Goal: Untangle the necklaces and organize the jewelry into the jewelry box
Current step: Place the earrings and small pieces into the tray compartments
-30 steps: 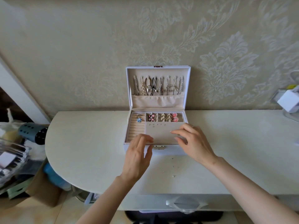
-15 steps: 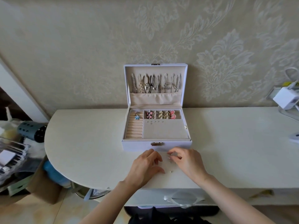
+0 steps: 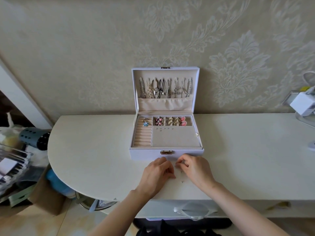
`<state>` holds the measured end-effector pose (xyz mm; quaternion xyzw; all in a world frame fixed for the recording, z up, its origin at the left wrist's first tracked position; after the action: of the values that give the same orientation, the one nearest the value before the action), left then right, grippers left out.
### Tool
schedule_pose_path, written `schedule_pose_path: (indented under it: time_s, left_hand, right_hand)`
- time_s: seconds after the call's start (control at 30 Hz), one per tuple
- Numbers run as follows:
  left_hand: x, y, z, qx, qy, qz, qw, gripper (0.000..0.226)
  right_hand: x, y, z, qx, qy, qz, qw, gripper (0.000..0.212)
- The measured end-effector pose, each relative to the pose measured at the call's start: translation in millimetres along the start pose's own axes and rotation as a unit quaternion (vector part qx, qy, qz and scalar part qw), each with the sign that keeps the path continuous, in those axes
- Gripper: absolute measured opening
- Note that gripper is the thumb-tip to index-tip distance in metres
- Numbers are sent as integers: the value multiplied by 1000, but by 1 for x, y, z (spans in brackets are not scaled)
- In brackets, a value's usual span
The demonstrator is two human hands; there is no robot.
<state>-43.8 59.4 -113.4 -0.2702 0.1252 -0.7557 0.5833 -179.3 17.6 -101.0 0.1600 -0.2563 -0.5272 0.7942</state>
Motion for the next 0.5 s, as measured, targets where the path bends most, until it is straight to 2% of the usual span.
schedule_pose_path:
  time_s: [0.1, 0.2, 0.37, 0.43, 0.5]
  left_hand:
    - [2, -2, 0, 16, -6, -12, 1000, 12]
    - [-1, -5, 2, -6, -29, -26, 999, 12]
    - [11, -16, 33, -139, -87, -36, 986, 11]
    - [24, -20, 50, -209, -115, -20, 971, 10]
    - [41, -18, 64, -265, -127, 29, 955, 21]
  right_hand:
    - [-4, 0, 2, -1, -19, 18, 1000, 11]
    - [-7, 4, 9, 57, -20, 42, 997, 11]
    - [5, 29, 44, 120, -79, 130, 981, 5]
    - [18, 32, 54, 167, -91, 125, 974, 6]
    - [34, 32, 58, 215, -92, 90, 968, 10]
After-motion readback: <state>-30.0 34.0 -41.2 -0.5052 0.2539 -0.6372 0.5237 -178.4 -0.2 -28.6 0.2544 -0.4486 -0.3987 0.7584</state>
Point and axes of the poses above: each hand's wrist, its own x-axis towards the middle knuckle, its own z-axis out of the back of the hand, y = z × x, the point moved 6 cm from there along x, towards the middle knuckle, and after that the axes turned 2 degrees about y, right-handed, at the moved point
